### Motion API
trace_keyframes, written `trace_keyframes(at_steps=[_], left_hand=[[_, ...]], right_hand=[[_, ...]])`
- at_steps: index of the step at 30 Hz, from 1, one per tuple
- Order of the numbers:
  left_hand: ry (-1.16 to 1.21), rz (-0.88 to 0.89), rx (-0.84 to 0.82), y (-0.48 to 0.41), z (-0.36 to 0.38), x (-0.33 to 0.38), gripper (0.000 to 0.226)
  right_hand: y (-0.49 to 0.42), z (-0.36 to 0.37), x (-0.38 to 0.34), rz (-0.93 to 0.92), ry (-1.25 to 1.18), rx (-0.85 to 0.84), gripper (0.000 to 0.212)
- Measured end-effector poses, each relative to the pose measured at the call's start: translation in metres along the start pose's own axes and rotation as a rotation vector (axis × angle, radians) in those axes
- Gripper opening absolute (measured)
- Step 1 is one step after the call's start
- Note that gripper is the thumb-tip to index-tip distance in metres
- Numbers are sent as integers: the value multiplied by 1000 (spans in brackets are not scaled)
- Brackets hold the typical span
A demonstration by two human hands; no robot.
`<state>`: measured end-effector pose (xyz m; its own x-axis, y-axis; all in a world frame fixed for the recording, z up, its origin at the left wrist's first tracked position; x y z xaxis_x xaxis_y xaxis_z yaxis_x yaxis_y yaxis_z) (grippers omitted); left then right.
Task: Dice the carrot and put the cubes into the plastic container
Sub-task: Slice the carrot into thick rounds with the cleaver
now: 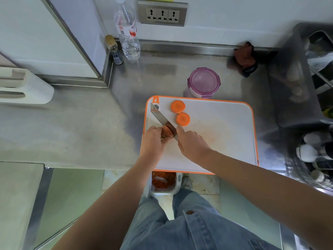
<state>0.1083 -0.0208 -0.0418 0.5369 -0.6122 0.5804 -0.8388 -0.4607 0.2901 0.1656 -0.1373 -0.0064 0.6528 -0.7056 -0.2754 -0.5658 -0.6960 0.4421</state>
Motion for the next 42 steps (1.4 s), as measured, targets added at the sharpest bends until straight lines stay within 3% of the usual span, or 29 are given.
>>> trace_keyframes(at_steps=[5, 13, 22, 25, 30, 34, 37, 42], left_hand=[[-44, 66, -87, -15, -7, -7, 28], [76, 37, -246, -25, -13, -20, 13], [105, -59, -3, -9, -4, -9, 39], [94, -10, -25, -10, -3, -1, 24], [94, 19, -87, -15, -5, -11, 19], [90, 17, -137, -20, -6, -19, 30], [133, 26, -163, -20, -7, -24, 22], [299, -108, -63, -13, -9, -25, 39]], right_hand=[[-7, 3, -2, 8, -2, -4, 27], [-22, 7, -6, -22, 24, -3, 23], [-20, -5, -4, -27, 52, 3, 26], [-12, -2, -2, -15, 65, -29, 27], [-24, 8, -5, -15, 45, -47, 28], [-27, 10, 2, -28, 11, -27, 26], [-31, 7, 10, 1, -21, 9, 25], [-36, -6, 18, 97, -184, 78, 20]])
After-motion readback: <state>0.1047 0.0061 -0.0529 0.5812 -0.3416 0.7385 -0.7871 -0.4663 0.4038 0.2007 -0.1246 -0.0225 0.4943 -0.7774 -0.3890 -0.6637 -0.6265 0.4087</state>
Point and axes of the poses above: each hand's wrist, its own y-axis away from the middle knuckle, its own z-axis out of the palm, x = y × z, the point moved 5 cm from there along -y, towards the middle knuckle, and after that the axes turned 1 degree about -x, right-handed, at the moved point
